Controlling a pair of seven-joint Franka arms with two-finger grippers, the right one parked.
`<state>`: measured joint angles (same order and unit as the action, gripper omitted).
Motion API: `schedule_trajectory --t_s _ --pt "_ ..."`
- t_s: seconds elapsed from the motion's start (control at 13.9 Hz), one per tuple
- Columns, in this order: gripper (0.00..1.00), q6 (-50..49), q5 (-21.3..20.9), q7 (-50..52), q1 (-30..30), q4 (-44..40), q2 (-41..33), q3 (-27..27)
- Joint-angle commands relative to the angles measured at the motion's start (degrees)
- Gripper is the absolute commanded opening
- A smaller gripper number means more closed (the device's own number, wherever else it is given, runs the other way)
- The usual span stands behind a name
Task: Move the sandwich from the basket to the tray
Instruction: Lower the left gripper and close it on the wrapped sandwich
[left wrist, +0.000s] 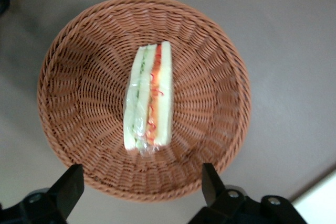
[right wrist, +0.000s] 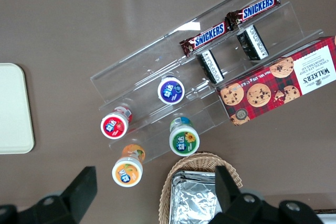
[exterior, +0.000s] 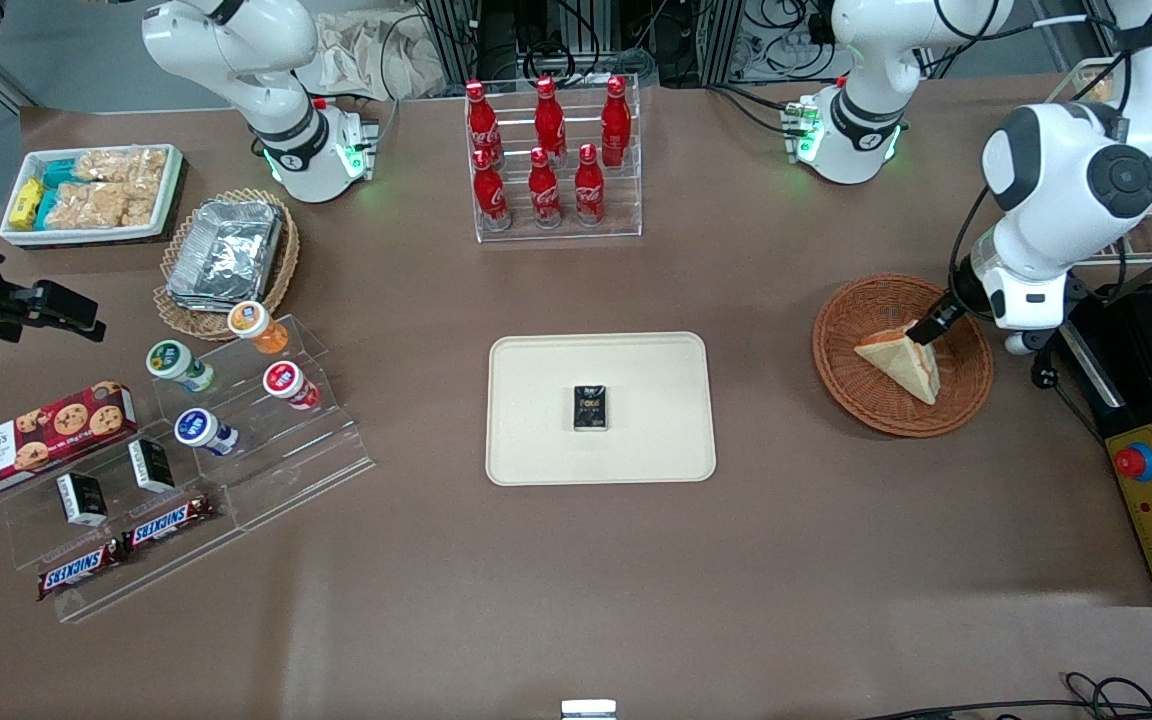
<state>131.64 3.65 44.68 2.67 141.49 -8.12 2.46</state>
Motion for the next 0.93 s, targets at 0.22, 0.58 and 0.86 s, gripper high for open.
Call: schedule_trajectory --t_s 0.22,0.58,0.86 --pt "1.0 11.0 1.9 4.1 0.9 3.4 5.7 0.3" --pt "1.0 15.8 1.9 4.0 0.8 3.9 12.6 0.3" --pt "1.0 15.9 1.8 4.0 0.8 3.6 14.2 0.3"
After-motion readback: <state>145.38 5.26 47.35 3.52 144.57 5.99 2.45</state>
